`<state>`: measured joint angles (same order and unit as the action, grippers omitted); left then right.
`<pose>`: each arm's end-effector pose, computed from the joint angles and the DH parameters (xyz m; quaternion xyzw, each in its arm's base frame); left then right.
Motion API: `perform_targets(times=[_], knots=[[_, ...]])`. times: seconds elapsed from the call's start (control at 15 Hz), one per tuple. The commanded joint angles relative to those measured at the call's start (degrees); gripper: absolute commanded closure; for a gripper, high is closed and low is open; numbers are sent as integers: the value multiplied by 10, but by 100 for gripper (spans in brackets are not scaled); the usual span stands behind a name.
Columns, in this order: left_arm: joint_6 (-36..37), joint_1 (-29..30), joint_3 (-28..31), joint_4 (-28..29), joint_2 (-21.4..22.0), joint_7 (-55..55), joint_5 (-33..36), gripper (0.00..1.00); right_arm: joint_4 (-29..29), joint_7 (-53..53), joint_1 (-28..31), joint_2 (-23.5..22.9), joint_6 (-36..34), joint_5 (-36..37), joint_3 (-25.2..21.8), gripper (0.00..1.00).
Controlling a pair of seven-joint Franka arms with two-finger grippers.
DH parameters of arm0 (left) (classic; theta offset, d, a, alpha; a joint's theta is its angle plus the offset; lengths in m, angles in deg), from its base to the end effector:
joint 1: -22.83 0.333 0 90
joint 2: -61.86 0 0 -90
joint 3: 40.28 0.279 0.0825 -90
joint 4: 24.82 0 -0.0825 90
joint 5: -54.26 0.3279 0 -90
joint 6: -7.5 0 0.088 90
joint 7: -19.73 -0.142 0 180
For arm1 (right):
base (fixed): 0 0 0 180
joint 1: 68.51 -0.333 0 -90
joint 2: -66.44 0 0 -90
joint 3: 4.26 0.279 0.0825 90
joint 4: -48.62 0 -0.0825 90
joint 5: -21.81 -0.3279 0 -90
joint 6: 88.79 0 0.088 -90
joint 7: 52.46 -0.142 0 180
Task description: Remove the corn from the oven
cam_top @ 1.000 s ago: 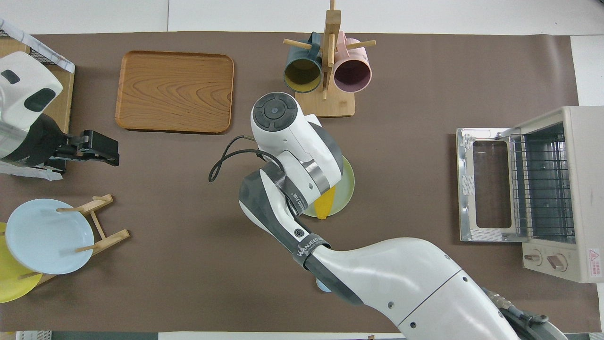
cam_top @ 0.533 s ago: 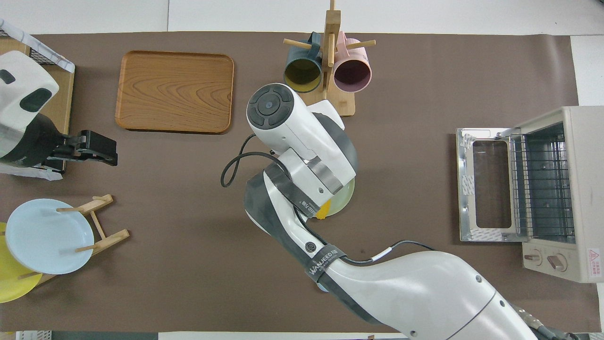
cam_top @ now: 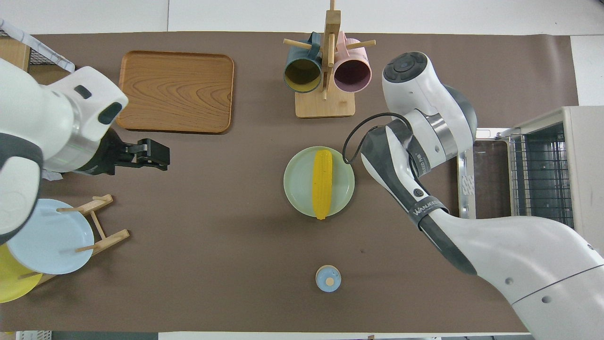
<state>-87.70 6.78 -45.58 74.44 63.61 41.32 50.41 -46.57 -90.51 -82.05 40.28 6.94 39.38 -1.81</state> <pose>0.4549 -0.1879 0.5081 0.9993 0.0059 -0.0305 0.0224 0.5315 0.1092 0.2855 0.9566 -0.1371 -0.1335 0.2199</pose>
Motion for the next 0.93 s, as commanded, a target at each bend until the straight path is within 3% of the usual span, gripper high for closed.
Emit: perform_targets(times=[0.0,0.13,0.47,0.73,0.87], knots=[[-79,-61,6,51,-5,67,-17,0,-153,8,29,77,109,13,9,100],[-115,-106,7,42,-53,82,-45,0,-183,19,41,82,134,20,9,100],[-248,-195,7,37,-163,114,-49,0,-192,46,62,86,133,46,9,100],[-269,-258,10,-53,-272,176,-42,0,-198,60,71,88,133,70,9,100],[-292,-260,9,-58,-283,175,-41,0,-196,81,87,87,133,70,9,100]])
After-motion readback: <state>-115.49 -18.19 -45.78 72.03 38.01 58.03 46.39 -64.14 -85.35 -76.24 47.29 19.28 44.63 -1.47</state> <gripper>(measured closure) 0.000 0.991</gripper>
